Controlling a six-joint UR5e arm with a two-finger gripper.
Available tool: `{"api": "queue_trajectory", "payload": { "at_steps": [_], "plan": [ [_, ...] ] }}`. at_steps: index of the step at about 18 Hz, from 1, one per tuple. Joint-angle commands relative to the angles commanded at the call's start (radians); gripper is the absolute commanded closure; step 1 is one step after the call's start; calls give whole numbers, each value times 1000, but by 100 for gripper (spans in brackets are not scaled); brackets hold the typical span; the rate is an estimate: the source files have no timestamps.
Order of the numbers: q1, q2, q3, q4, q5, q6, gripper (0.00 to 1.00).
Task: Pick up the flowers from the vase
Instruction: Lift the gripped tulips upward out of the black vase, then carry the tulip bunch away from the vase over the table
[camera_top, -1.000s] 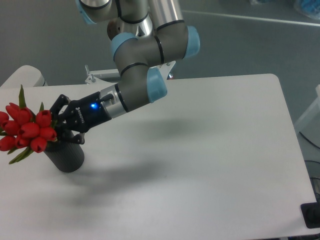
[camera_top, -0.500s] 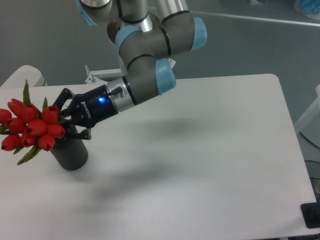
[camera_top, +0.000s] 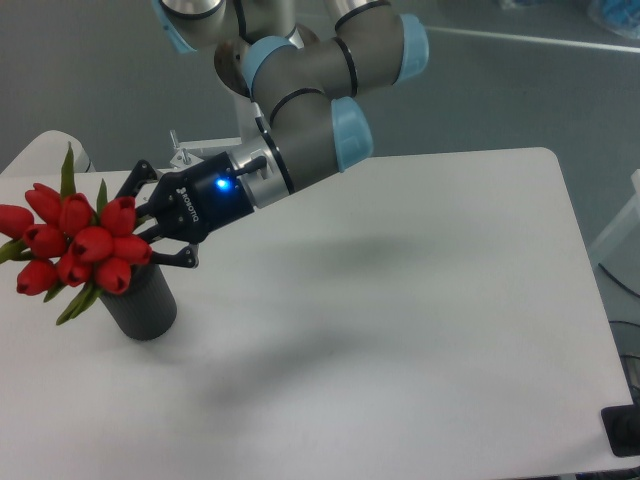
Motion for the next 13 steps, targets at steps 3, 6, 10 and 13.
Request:
{"api": "queue_trajectory", "payload": {
  "at_steps": [3,6,10,13],
  "plan": [
    [14,0,21,0,-35,-32,92],
    [25,0,37,0,-74,-38,92],
    [38,0,43,0,-89,-42,92],
    [81,0,72,0,-81,-43,92]
  ]
}}
